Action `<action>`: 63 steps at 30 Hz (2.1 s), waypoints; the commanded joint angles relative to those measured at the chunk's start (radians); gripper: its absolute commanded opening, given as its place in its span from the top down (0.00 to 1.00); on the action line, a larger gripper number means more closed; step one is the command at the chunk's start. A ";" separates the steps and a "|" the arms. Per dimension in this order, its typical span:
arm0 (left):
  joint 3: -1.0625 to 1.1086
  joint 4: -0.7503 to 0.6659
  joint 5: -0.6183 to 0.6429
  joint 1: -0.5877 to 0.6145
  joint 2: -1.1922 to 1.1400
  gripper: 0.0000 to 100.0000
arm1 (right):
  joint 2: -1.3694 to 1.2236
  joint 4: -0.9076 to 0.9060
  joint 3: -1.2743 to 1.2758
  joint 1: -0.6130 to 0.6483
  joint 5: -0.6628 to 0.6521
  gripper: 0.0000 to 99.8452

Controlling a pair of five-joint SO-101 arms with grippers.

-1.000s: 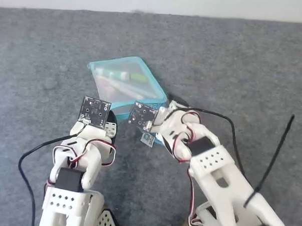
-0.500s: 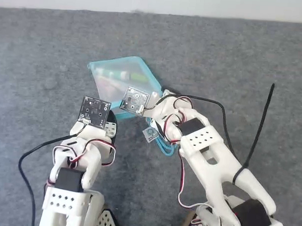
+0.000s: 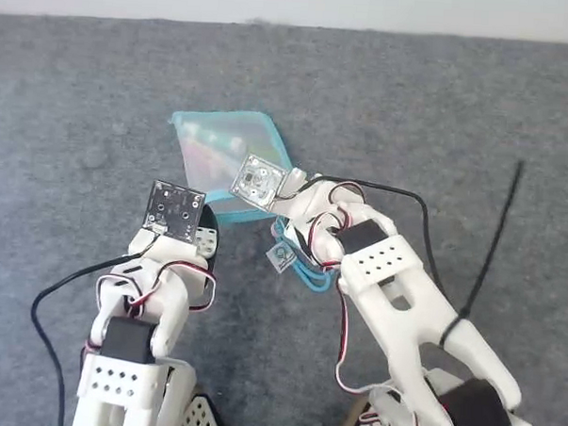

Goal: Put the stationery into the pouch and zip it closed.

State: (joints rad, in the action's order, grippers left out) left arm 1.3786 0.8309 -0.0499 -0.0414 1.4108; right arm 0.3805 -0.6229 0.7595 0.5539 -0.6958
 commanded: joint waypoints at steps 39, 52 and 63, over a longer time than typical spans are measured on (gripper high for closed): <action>0.076 0.147 -0.127 -0.316 0.404 0.77 | -0.051 -0.561 -0.517 0.004 0.336 0.99; 0.107 0.114 -0.101 -0.315 0.404 0.79 | 0.305 -0.472 -0.245 0.093 0.358 0.99; 0.104 0.112 -0.144 -0.313 0.405 1.00 | 0.383 -0.453 -0.149 0.099 0.342 0.99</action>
State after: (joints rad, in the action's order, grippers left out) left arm 1.4952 0.9797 -0.1741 -0.3560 1.7990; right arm 0.7104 -1.1185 0.6107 0.6460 -0.3368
